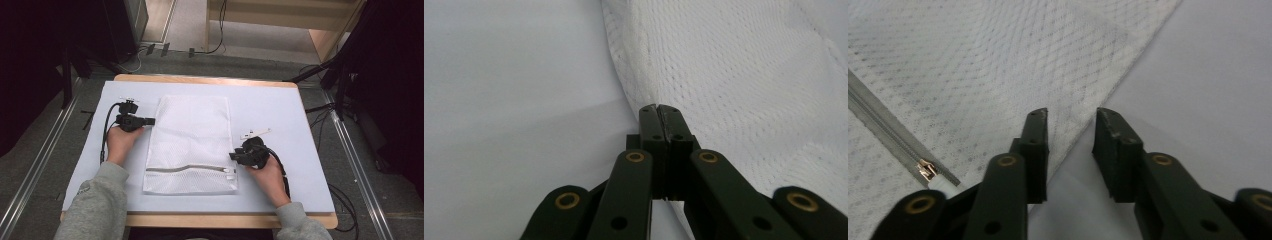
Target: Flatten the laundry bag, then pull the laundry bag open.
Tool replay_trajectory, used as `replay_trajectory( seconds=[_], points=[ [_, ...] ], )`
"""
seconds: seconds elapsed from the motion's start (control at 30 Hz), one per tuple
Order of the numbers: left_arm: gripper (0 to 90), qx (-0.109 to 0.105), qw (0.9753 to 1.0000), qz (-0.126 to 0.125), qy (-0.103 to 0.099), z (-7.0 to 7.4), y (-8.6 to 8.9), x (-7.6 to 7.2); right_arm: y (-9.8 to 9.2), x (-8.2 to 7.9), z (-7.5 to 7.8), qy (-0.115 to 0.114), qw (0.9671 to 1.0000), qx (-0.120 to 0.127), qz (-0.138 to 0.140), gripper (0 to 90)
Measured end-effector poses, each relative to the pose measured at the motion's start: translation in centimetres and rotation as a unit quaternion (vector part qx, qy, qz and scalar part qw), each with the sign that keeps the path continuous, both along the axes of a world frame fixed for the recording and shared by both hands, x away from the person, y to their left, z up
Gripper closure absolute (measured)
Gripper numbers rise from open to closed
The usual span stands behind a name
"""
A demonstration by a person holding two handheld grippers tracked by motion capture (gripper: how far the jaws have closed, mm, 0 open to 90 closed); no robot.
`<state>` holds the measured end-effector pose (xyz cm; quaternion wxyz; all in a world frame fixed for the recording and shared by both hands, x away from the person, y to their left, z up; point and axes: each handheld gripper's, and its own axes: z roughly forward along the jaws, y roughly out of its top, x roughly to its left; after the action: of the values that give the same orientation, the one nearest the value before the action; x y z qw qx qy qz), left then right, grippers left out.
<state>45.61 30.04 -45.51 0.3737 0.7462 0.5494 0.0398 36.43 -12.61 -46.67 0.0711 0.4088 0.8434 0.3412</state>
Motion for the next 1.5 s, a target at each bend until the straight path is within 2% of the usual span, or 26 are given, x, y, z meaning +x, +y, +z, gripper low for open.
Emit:
replay_trajectory(
  seconds=[0.07, 0.1, 0.17, 0.33, 0.43, 0.47, 0.5, 0.53, 0.57, 0.67, 0.7, 0.87, 1.07, 1.23, 1.5],
  points=[
    [90.0, 0.004, 1.0, -0.001, 0.0, -0.1, -0.2, 0.0, 0.1, 0.1, 0.0, -0.006, 1.0, -0.007, 0.002, 79.3],
    [90.0, 0.005, 1.0, -0.004, 0.001, -0.1, -0.3, 0.0, 0.2, 0.4, -0.1, 0.0, 1.0, 0.003, 0.005, 86.9],
    [90.0, 0.006, 1.0, -0.005, -0.002, -0.1, -0.4, -0.1, 0.2, 0.5, -0.1, 0.003, 1.0, 0.005, 0.008, 90.0],
    [90.0, 0.009, 1.0, 0.0, 0.001, -0.1, -0.2, 0.0, 0.3, 1.1, 0.2, 0.008, 0.9999, -0.002, 0.011, 90.0],
    [90.0, 0.006, 0.9999, 0.007, 0.005, -0.2, -0.1, 0.0, -0.1, 1.5, 0.2, 0.01, 0.9999, -0.003, 0.001, 90.0],
    [88.9, 0.003, 1.0, 0.005, 0.006, -0.1, 0.0, 0.0, -0.2, 1.5, 0.3, 0.011, 0.9999, -0.001, -0.001, 90.0],
    [85.1, -0.01, 0.9999, 0.0, 0.008, 0.0, 0.0, 0.0, -0.3, 1.5, 0.4, 0.01, 0.9999, 0.003, 0.001, 90.0],
    [75.6, -0.019, 0.9998, -0.003, 0.008, 0.1, 0.0, -0.1, -0.4, 1.4, 0.5, 0.011, 0.9999, 0.007, 0.002, 90.0],
    [72.5, -0.019, 0.9998, -0.008, 0.008, 0.2, 0.0, -0.2, -0.7, 1.2, 0.7, 0.008, 0.9998, 0.015, 0.007, 83.8],
    [63.7, -0.016, 0.9995, -0.027, 0.005, 0.8, -0.1, -0.7, -1.0, 0.5, 1.0, -0.003, 0.9997, 0.023, 0.012, 74.4],
    [63.7, -0.015, 0.9994, -0.031, 0.003, 1.1, -0.1, -0.9, -1.0, 0.5, 1.0, -0.003, 0.9997, 0.023, 0.012, 74.4],
    [50.7, -0.011, 0.9985, -0.053, -0.002, 2.0, -0.4, -1.9, -1.2, -0.3, 1.3, -0.016, 0.999, 0.038, 0.017, 61.4],
    [45.6, 0.001, 0.9973, -0.073, -0.005, 2.5, -1.3, -2.8, -1.5, -0.7, 1.0, -0.013, 0.9987, 0.047, 0.017, 55.7],
    [43.7, -0.003, 0.9963, -0.083, -0.019, 3.0, -1.7, -3.6, -1.9, -0.9, 0.9, -0.009, 0.9985, 0.052, 0.017, 51.6],
    [41.3, -0.002, 0.9951, -0.095, -0.027, 3.6, -2.2, -5.1, -2.4, -1.3, 1.3, -0.017, 0.998, 0.059, 0.015, 49.4]
  ],
)
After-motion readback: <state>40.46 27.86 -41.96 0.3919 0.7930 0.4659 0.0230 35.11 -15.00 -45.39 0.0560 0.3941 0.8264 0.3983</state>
